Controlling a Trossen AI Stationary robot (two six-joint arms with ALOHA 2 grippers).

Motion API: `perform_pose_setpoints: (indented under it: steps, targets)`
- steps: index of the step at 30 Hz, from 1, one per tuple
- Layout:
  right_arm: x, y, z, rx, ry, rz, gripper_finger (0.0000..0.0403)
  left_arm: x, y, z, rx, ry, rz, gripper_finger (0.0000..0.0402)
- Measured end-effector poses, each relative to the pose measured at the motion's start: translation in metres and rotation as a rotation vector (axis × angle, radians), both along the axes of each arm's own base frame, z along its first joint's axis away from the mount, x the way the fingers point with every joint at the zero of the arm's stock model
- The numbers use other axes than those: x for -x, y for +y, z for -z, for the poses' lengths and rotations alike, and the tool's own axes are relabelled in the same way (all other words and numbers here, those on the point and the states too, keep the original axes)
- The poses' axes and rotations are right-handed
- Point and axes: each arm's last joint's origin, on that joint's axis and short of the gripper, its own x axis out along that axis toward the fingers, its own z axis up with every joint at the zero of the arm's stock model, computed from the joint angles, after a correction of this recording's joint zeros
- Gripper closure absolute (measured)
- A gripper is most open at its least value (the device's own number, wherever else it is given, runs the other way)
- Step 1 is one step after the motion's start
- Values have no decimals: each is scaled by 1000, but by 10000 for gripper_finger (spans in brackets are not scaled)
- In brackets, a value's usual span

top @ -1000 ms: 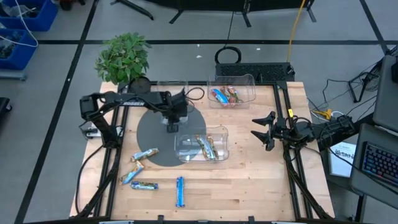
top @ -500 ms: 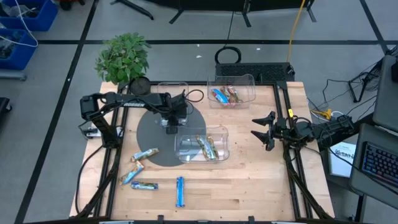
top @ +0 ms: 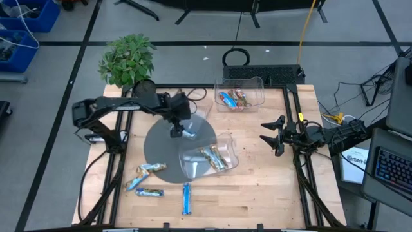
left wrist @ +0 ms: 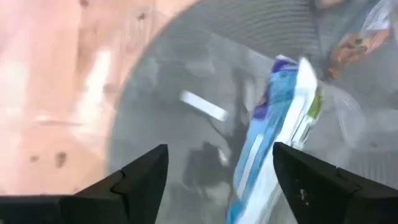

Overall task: Pick and place Granola Bars by type
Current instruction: Put the yellow granola bar into the bottom transparent bin

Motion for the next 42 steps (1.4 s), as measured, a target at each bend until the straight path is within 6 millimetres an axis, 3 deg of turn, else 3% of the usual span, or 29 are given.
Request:
perform_pose_setpoints:
  steps: [5,9,24,32,38,42]
  targets:
    - [0,0,0,0,-1,0,124,12,-11,-31,-67,-98,26,98]
    - [0,0,0,0,0,0,124,19,-14,-43,-147,-125,37,97]
    - [0,0,0,0,-1,0,124,14,-22,-47,-266,-134,88,105]
    - [0,0,0,0,-1,0,124,23,-44,-47,-210,-61,114,103]
    - [0,0,0,0,-1,0,124,37,-72,-50,-148,23,170,92]
    - [0,0,0,0,-1,0,124,47,-91,-49,-29,89,101,79]
